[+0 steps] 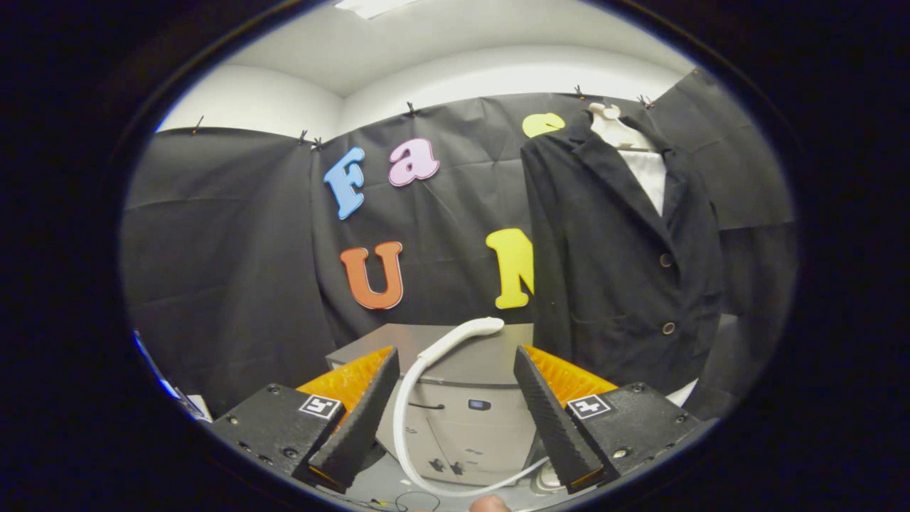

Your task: Iron the clothes twice with a garment steamer, once on the left side and once on the right side.

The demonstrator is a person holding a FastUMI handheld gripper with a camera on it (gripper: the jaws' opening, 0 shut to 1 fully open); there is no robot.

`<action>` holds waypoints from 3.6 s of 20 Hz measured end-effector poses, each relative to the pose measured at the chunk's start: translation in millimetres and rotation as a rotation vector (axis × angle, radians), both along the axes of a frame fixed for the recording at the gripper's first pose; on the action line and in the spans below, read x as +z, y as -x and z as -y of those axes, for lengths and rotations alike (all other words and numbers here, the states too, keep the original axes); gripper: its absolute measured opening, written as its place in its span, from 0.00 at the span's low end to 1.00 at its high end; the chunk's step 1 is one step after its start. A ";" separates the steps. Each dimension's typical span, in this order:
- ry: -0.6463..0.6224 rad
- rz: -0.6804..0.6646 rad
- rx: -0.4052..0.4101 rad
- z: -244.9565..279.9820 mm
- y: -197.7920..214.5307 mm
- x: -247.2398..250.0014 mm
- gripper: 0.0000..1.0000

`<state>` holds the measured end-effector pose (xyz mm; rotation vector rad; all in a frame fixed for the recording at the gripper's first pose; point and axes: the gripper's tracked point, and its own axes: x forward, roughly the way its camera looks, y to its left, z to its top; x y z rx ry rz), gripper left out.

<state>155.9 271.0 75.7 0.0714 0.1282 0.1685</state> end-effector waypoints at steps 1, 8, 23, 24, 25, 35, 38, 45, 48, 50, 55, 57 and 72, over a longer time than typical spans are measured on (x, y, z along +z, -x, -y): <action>0.006 -0.012 0.008 -7.2 -12.8 -1.7 1.00; -0.030 -0.161 0.054 -56.5 -124.2 -16.2 1.00; -0.029 -0.771 -0.215 -62.3 -298.4 -138.4 0.95; -0.032 -0.788 -0.231 -61.7 -299.3 -143.0 0.93; -0.033 -0.805 -0.240 -62.8 -300.6 -147.4 0.91; -0.141 -0.867 -0.300 -72.4 -300.3 -162.2 0.50; -0.215 -0.816 -0.273 -70.0 -299.5 -157.2 0.40; -0.287 -0.704 -0.119 -73.8 -283.1 -121.3 0.33; -0.345 -0.681 -0.096 -74.7 -279.0 -115.0 0.31; -0.394 -0.670 -0.089 -76.1 -277.8 -111.4 0.30; -0.385 -0.600 -0.071 -74.3 -279.9 -106.2 0.29; -0.366 -0.573 -0.073 -75.1 -272.8 -102.8 0.29; -0.364 -0.505 0.138 -106.9 -216.0 -54.4 0.28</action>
